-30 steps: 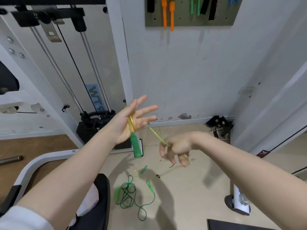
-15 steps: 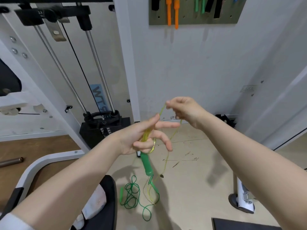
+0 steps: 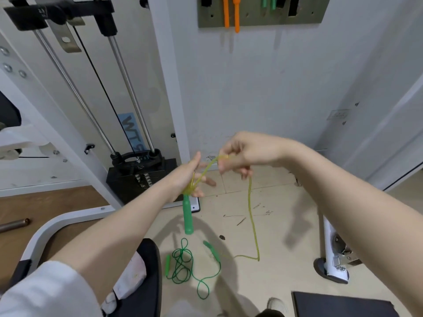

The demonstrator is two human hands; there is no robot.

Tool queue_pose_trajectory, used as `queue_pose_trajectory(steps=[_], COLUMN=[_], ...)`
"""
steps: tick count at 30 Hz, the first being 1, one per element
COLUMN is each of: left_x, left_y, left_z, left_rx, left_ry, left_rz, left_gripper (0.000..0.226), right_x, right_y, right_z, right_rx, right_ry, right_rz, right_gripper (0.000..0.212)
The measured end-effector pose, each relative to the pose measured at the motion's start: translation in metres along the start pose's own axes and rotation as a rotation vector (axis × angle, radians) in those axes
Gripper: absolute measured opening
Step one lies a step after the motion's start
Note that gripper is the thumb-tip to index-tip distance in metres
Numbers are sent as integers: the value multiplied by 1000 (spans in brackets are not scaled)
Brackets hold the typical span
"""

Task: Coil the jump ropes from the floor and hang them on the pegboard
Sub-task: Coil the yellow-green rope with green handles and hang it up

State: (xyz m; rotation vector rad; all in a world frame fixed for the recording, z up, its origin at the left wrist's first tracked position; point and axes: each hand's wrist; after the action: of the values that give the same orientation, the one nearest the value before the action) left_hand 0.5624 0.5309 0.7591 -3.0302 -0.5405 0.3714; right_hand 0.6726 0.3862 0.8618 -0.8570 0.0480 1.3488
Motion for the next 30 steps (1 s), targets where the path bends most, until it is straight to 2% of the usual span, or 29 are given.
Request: queue_pose_trajectory(steps=[2,4,5,7,8,10,12,14,15,17,19,20,22,24,26,27,28,30], left_x=[-9,-15,-17,-17,-15,-5,6,18,23,32,37,38,38,35,32,32,34,43], left_y=[11,21,25,32,36,36,31,24,22,27,45,56,75,92,105,110,112,114], left_z=[-15,-32,-40,-57,-65,-71,-71,-60,-51,-35,-28,-30,-39,-53,-70,-78,-85,-94], left_rx=[-106,-345,-442,-527,-500,-385,-344,-270,-179,11,76,86,52,-151,-330,-387,-425,-440], left_ry=[-24,11,75,244,320,408,432,399,367,302,228,189,108,98,210,280,341,403], left_rz=[193,362,436,480,400,63,-162,-268,-293,-292,-198,-126,45,282,456,458,393,165], left_gripper=[94,101,99,82,72,55,41,43,46,50,48,48,72,94,90,83,76,66], right_x=[9,25,33,45,50,52,49,39,32,17,4,2,6,18,27,30,33,31], right_y=[-22,-35,-36,-24,-13,7,12,3,-6,-28,-51,-62,-83,-96,-96,-91,-85,-73], right_z=[-8,-25,-35,-55,-63,-70,-71,-67,-64,-58,-54,-54,-60,-75,-93,-102,-110,-119], right_rx=[163,317,319,240,204,151,82,-27,-78,-108,-47,13,145,227,149,90,51,22], right_ry=[-84,-108,-97,-69,-55,11,81,107,104,68,4,-38,-127,-176,-178,-171,-159,-106], right_rz=[-306,-500,-527,-430,-317,-54,130,218,248,306,293,223,-40,-283,-327,-280,-208,-51], right_gripper=[11,14,16,25,31,41,30,11,9,11,10,8,13,20,25,28,30,34])
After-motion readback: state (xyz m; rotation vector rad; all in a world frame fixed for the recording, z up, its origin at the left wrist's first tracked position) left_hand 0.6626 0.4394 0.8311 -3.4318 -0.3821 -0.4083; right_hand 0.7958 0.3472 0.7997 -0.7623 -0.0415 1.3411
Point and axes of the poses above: each hand's wrist, its own x-axis towards the middle knuckle, its own y-axis out of the palm, z = x × y, and after that the axes turned 15 degrees about y, right-handed
